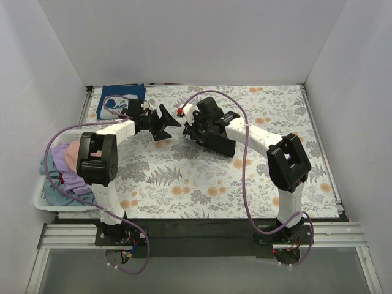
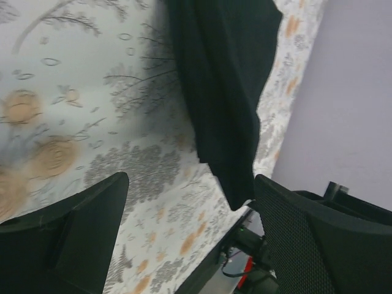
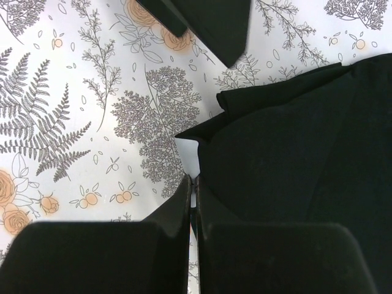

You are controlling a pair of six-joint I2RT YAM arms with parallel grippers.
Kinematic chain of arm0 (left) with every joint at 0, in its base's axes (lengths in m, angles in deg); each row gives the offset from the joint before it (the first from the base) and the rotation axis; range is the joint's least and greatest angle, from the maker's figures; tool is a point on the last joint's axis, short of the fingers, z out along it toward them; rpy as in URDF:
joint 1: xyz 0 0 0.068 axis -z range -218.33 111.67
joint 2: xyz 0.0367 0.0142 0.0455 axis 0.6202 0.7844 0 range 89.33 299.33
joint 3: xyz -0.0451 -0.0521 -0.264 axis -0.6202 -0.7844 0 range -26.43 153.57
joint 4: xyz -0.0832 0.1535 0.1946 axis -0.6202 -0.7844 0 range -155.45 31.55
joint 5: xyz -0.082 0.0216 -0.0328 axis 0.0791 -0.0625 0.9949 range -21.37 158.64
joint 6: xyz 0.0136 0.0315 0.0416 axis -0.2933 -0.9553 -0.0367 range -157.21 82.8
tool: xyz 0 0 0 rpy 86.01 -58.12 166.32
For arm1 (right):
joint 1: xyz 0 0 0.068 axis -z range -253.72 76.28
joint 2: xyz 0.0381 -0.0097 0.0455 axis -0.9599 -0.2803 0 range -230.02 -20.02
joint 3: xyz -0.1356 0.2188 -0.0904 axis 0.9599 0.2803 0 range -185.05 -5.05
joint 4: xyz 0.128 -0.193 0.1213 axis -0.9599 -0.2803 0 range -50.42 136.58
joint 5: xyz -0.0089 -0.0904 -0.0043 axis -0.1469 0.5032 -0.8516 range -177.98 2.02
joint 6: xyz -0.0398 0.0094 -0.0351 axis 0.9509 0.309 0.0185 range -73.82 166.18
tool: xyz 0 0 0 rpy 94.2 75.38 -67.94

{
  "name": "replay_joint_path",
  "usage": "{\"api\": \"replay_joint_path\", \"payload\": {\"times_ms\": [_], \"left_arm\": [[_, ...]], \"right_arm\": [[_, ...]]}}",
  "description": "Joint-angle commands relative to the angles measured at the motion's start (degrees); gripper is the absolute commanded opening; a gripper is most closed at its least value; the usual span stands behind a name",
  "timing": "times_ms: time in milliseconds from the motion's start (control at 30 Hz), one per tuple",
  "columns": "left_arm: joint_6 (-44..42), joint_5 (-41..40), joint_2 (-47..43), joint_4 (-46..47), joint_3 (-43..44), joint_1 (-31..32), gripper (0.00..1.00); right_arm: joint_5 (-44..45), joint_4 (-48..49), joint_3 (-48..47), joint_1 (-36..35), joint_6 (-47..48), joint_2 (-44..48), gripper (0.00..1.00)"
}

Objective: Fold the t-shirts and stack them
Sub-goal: Neatly place the folded tshirt to the corner

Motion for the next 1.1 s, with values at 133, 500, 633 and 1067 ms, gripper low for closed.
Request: {"api": "replay_joint_path", "payload": {"times_ms": [133,500,633,1067], "left_arm": [[20.73,3.32,1.79,28.79,-8.74,3.14,0.83],[27.60,-3.27,10.14,31.99,-9.80,8.42,0.84],[28.57,-4.32,13.31,32.69,-7.43,8.68,0.79],[15.06,-7.13,16.92,13.92,9.25,8.77,0.07]], "right_arm": [[-5.33,1.01,2.00,0.12,0.46,3.09,0.01],[-10.43,0.66,5.17,0.04,-0.33,4.15,0.01],[-11.40,0.83,5.08,0.12,-1.12,4.41,0.01],[-13.51,1.01,3.15,0.38,-5.16,3.36,0.11]]}}
